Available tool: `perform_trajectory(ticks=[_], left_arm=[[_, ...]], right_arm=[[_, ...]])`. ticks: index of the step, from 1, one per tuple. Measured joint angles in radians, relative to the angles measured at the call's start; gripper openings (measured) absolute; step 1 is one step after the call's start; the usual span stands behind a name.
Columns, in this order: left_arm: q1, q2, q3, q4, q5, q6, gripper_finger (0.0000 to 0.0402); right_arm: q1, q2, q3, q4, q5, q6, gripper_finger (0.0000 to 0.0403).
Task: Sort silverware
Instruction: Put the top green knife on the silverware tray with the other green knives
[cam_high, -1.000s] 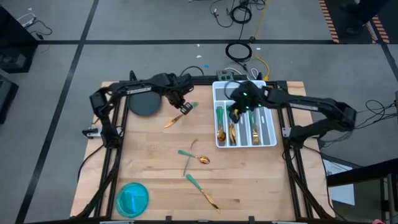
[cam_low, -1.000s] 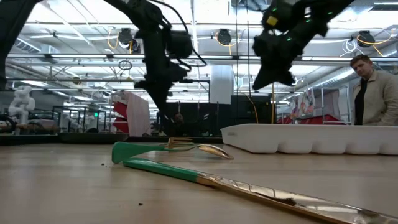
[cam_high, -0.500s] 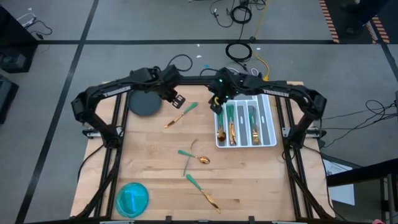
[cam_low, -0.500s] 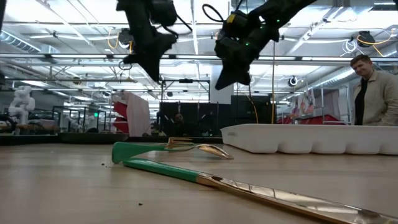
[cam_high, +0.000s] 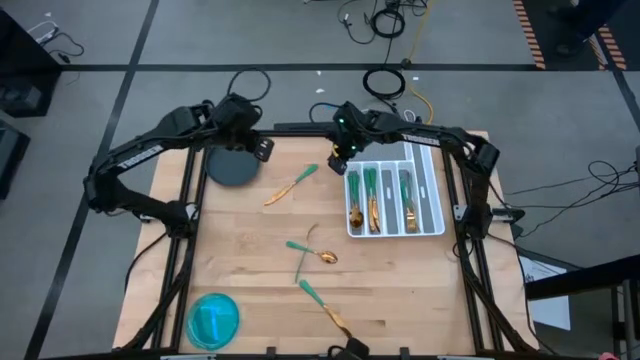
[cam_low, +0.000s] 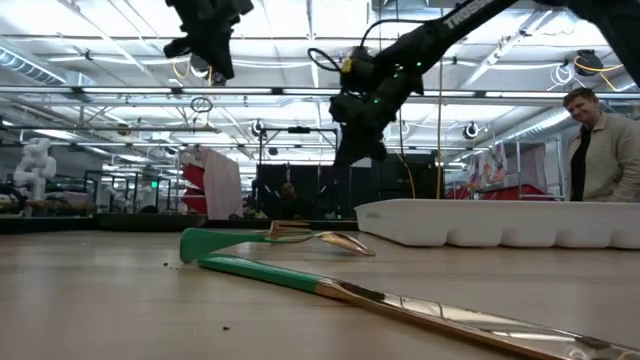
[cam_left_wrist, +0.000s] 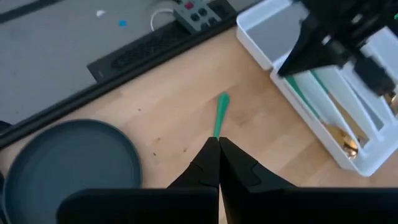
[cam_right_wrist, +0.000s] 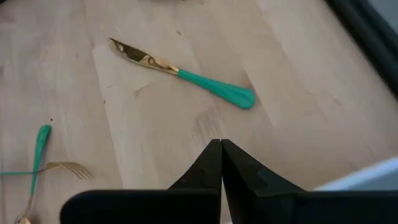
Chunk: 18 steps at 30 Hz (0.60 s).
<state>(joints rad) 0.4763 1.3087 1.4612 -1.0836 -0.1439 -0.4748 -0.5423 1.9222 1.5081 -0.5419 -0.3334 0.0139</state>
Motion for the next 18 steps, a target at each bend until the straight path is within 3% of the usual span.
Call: perform_trajectory(ticks=[13,18], left_arm=[[0.0,-0.053,0.0,0.002,-0.014,-0.018,0.0],[0.0,-0.074,0.0,0.005,-0.014,-0.018,0.0]], right_arm=[[0.0,0.308,0.428,-0.319,-0.014,0.025,0.0],[0.0,0.397,0.527,-0.404,-0.013,0.006,0.0]])
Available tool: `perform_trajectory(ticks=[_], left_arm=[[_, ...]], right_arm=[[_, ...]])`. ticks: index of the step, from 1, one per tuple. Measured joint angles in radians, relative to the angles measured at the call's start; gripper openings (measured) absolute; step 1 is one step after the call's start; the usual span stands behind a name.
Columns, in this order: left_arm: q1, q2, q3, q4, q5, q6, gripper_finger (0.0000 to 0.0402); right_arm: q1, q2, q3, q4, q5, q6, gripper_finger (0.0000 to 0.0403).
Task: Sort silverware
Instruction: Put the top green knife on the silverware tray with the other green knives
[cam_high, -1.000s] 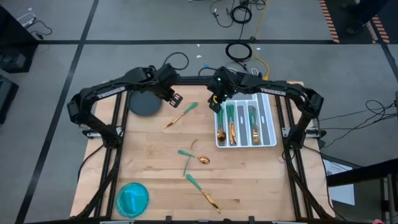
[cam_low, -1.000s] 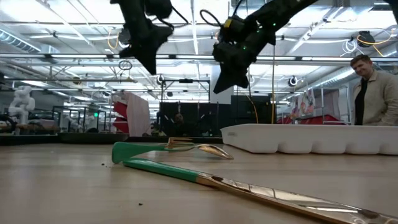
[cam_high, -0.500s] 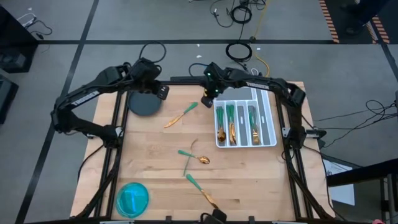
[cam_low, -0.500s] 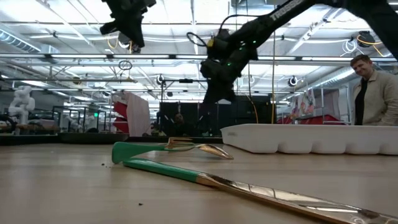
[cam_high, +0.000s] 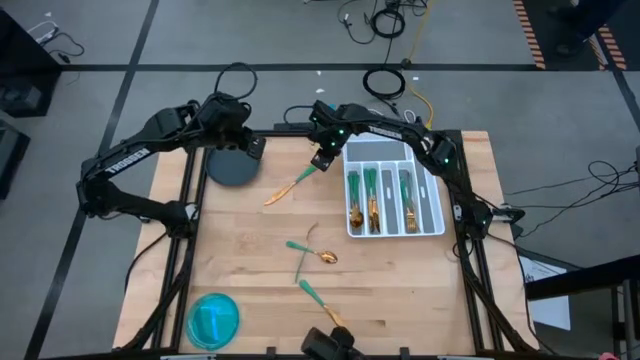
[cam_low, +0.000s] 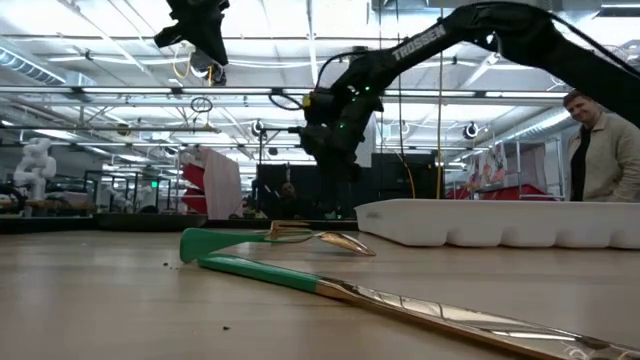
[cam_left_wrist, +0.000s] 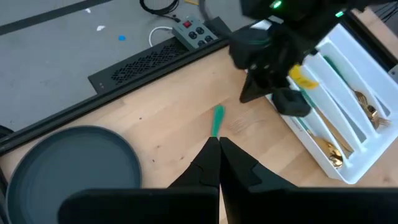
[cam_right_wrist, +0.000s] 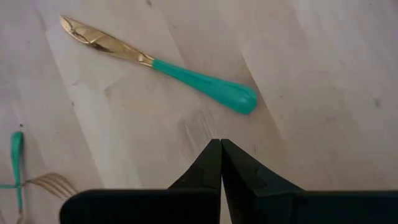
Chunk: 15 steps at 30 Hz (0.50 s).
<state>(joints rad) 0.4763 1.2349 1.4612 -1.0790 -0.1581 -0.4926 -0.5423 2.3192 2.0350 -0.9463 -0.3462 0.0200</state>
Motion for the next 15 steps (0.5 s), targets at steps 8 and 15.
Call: perform_trajectory(ticks=[8,15], left_arm=[[0.0,-0.036,0.0,0.003,-0.004,0.0,0.0],[0.0,-0.039,0.0,0.004,-0.004,0.0,0.0]], right_arm=[[-0.002,0.039,0.052,-0.015,0.065,-0.006,0.0],[-0.006,0.038,0.052,-0.024,0.072,-0.016,0.0]])
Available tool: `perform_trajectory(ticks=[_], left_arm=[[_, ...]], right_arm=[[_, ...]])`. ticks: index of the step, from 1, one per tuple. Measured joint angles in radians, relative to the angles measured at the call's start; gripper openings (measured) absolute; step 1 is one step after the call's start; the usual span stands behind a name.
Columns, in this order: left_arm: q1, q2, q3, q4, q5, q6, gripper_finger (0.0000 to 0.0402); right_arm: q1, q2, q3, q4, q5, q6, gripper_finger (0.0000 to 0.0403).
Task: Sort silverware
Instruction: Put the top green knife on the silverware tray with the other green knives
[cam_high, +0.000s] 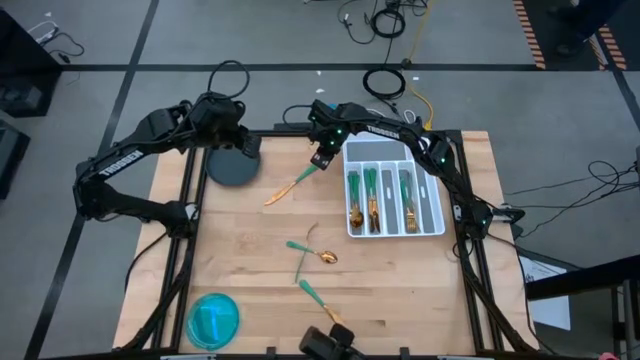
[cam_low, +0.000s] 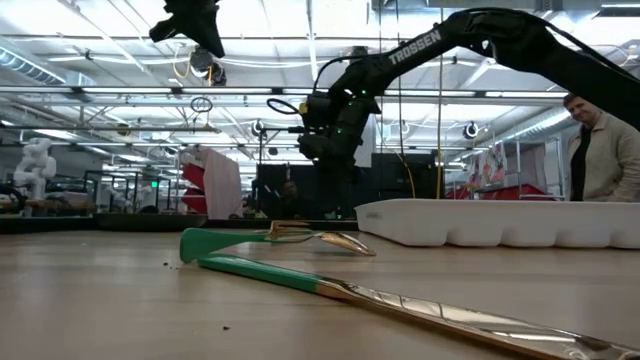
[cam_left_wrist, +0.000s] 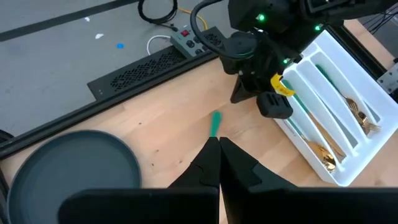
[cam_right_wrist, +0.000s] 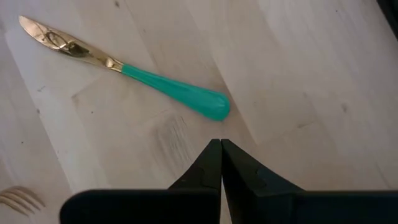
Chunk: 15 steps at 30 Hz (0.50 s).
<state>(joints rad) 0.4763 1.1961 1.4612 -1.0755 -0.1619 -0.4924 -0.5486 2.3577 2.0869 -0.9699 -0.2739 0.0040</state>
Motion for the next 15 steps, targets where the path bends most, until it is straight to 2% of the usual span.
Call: perform_trajectory(ticks=[4,7,9,12,15], left_arm=[[0.007,-0.003,-0.07,0.093,-0.007,0.011,0.0],[0.038,0.01,-0.188,0.222,-0.03,0.026,0.0],[0.059,0.031,-0.274,0.326,-0.038,0.014,0.0],[0.077,0.078,-0.385,0.512,-0.037,0.004,0.0],[0.088,0.151,-0.437,0.669,-0.037,0.014,0.0]], right_arm=[[0.003,-0.011,0.0,-0.063,0.019,-0.022,0.0],[0.003,-0.057,-0.001,-0.147,0.102,-0.059,0.0],[0.003,-0.117,-0.001,-0.193,0.175,-0.076,0.0],[-0.008,-0.22,0.0,-0.213,0.221,-0.084,0.0],[-0.014,-0.302,0.0,-0.24,0.278,-0.07,0.0]])
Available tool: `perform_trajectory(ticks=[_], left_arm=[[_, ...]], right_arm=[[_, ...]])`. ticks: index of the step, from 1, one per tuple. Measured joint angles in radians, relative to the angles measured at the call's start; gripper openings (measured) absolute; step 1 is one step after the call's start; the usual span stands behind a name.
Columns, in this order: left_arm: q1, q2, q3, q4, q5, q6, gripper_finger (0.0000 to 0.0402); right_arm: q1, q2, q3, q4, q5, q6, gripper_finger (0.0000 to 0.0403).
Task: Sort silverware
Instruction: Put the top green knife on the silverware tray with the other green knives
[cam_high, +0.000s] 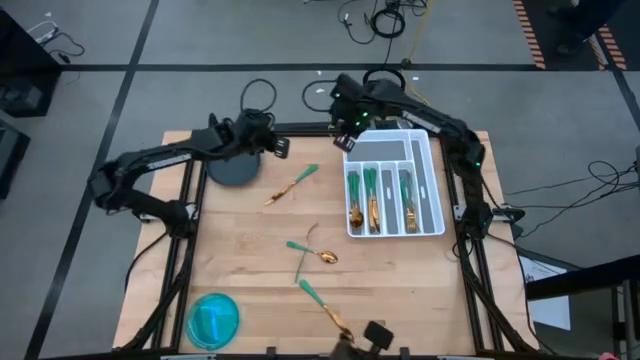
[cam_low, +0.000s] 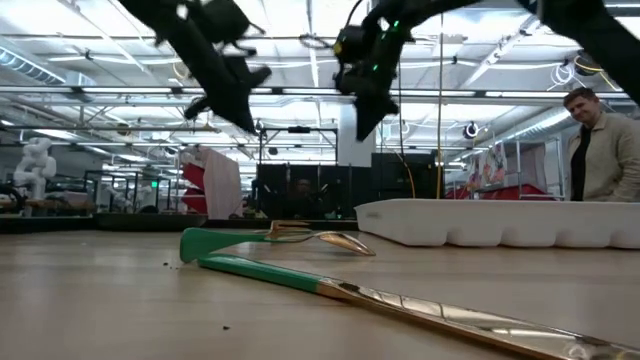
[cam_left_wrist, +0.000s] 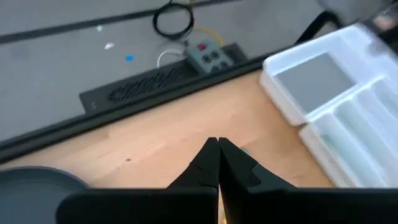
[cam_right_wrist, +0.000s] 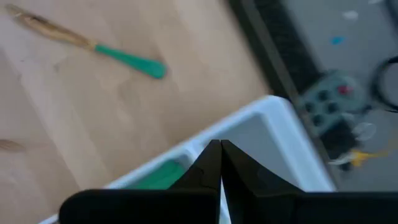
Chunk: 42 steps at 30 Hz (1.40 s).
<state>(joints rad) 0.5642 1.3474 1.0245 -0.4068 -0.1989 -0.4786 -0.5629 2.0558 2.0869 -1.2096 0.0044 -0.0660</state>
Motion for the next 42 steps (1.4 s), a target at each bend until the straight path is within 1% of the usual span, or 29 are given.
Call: perform_trajectory(ticks=[3,7,11,14,17,22,27,29,37,42], left_arm=[[0.003,0.107,-0.004,0.066,0.031,0.014,0.0],[0.0,0.235,0.016,0.163,0.098,0.015,0.0],[0.003,0.329,0.035,0.204,0.119,0.014,0.0],[0.006,0.37,0.045,0.214,0.121,0.018,0.0],[0.006,0.408,0.046,0.225,0.127,0.018,0.0],[0.006,0.456,0.046,0.233,0.165,-0.011,0.0],[-0.004,0.479,0.046,0.236,0.169,-0.015,0.0],[-0.009,0.491,0.046,0.23,0.172,-0.036,0.0],[-0.023,0.495,0.046,0.233,0.154,-0.039,0.0],[-0.033,0.549,0.045,0.223,0.166,-0.041,0.0]], right_arm=[[-0.001,-0.062,0.0,-0.037,0.039,0.017,0.0],[-0.001,-0.128,0.0,-0.076,0.056,0.037,0.0],[0.0,-0.178,0.0,-0.116,0.081,0.053,0.0],[0.0,-0.214,0.0,-0.145,0.083,0.064,0.0],[0.001,-0.254,-0.001,-0.169,0.083,0.081,0.0],[0.002,-0.317,-0.001,-0.174,0.085,0.102,0.0],[0.002,-0.361,-0.001,-0.188,0.105,0.111,0.0],[0.002,-0.372,-0.001,-0.194,0.106,0.111,0.0],[0.012,-0.391,-0.001,-0.204,0.105,0.11,0.0],[0.028,-0.393,-0.001,-0.217,0.105,0.107,0.0]])
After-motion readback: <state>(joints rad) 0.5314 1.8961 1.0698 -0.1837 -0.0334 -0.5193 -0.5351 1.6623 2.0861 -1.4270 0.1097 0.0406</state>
